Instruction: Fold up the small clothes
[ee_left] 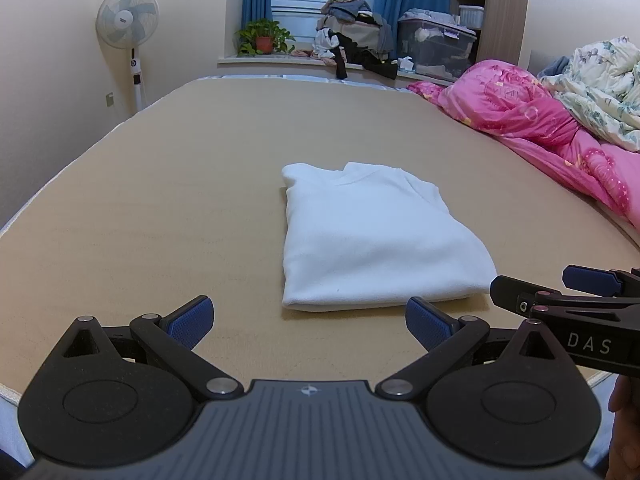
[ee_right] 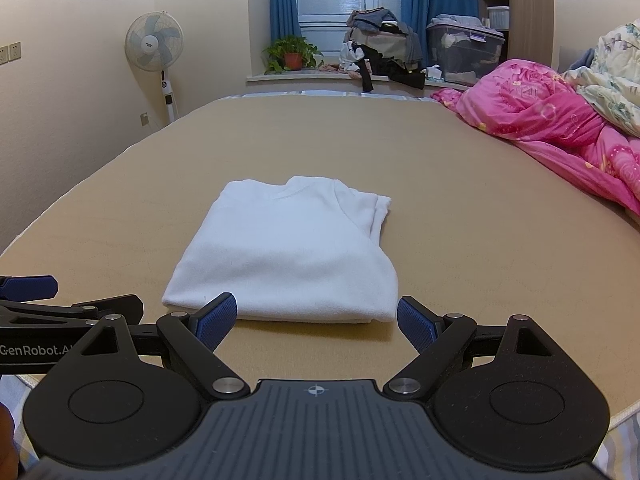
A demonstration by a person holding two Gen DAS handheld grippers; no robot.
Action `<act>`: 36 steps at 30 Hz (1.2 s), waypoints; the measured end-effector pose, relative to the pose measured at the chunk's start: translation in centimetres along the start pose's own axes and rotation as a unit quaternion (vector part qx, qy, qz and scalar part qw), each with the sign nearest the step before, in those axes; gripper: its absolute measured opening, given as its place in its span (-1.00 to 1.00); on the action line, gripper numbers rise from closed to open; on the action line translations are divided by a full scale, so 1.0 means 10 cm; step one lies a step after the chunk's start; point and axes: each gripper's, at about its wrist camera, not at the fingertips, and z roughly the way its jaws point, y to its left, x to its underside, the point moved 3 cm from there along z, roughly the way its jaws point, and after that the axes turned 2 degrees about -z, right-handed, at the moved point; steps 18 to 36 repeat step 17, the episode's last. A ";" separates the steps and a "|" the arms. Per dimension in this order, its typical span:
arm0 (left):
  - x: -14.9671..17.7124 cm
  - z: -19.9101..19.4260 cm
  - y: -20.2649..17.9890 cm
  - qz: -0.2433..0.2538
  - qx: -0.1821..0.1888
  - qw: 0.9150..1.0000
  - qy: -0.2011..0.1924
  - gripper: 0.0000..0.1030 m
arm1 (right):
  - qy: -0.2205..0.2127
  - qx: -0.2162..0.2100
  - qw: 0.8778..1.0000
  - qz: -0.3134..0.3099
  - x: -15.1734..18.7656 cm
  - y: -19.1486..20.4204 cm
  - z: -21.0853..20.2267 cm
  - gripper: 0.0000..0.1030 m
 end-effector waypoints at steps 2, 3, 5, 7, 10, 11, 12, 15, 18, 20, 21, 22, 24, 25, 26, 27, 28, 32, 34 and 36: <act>0.00 0.00 0.00 0.000 0.000 1.000 0.001 0.99 | 0.001 0.000 1.000 0.000 -0.01 -0.01 0.00 0.71; 0.00 0.00 0.00 0.000 0.000 1.000 0.001 0.99 | 0.002 0.000 1.000 0.000 0.00 -0.01 0.00 0.71; 0.01 0.01 0.00 0.001 0.000 1.000 0.002 0.99 | 0.003 0.000 1.000 0.000 -0.01 -0.01 0.01 0.71; 0.01 0.03 0.00 0.001 0.000 1.000 0.003 0.99 | 0.004 0.001 1.000 0.000 0.00 0.00 0.01 0.71; 0.01 0.02 0.00 0.000 0.000 1.000 0.002 0.99 | 0.005 0.001 1.000 0.000 -0.01 -0.01 0.02 0.71; 0.01 0.02 0.00 0.000 0.000 1.000 0.002 0.99 | 0.004 0.001 1.000 0.000 -0.01 -0.01 0.02 0.71; 0.01 0.02 0.00 0.001 0.000 1.000 0.001 0.99 | 0.004 0.001 1.000 0.000 -0.01 -0.01 0.02 0.71; 0.01 0.03 -0.01 0.001 0.000 1.000 0.000 0.99 | 0.004 0.001 1.000 0.000 -0.02 -0.01 0.02 0.71; 0.02 0.04 -0.01 0.000 0.000 1.000 0.001 0.99 | 0.004 0.001 1.000 0.000 -0.02 -0.01 0.02 0.71; 0.02 0.04 -0.01 0.000 0.000 1.000 0.001 0.99 | 0.004 0.001 1.000 0.000 -0.02 -0.01 0.02 0.71; 0.02 0.04 -0.01 0.000 0.000 1.000 0.001 0.99 | 0.004 0.001 1.000 0.000 -0.02 -0.01 0.02 0.71; 0.02 0.04 -0.01 0.000 0.000 1.000 0.001 0.99 | 0.004 0.001 1.000 0.000 -0.02 -0.01 0.02 0.71; 0.02 0.04 -0.01 0.000 0.000 1.000 0.001 0.99 | 0.004 0.001 1.000 0.000 -0.02 -0.01 0.02 0.71; 0.02 0.04 -0.01 0.000 0.000 1.000 0.001 0.99 | 0.004 0.001 1.000 0.000 -0.02 -0.01 0.02 0.71; 0.02 0.04 -0.01 0.000 0.000 1.000 0.001 0.99 | 0.004 0.001 1.000 0.000 -0.02 -0.01 0.02 0.71; 0.02 0.04 -0.01 0.000 0.000 1.000 0.001 0.99 | 0.004 0.001 1.000 0.000 -0.02 -0.01 0.02 0.71; 0.02 0.04 -0.01 0.000 0.000 1.000 0.001 0.99 | 0.004 0.001 1.000 0.000 -0.02 -0.01 0.02 0.71; 0.02 0.04 -0.01 0.000 0.000 1.000 0.001 0.99 | 0.004 0.001 1.000 0.000 -0.02 -0.01 0.02 0.71; 0.02 0.04 -0.01 0.000 0.000 1.000 0.001 0.99 | 0.004 0.001 1.000 0.000 -0.02 -0.01 0.02 0.71; 0.02 0.04 -0.01 0.000 0.000 1.000 0.001 0.99 | 0.004 0.001 1.000 0.000 -0.02 -0.01 0.02 0.71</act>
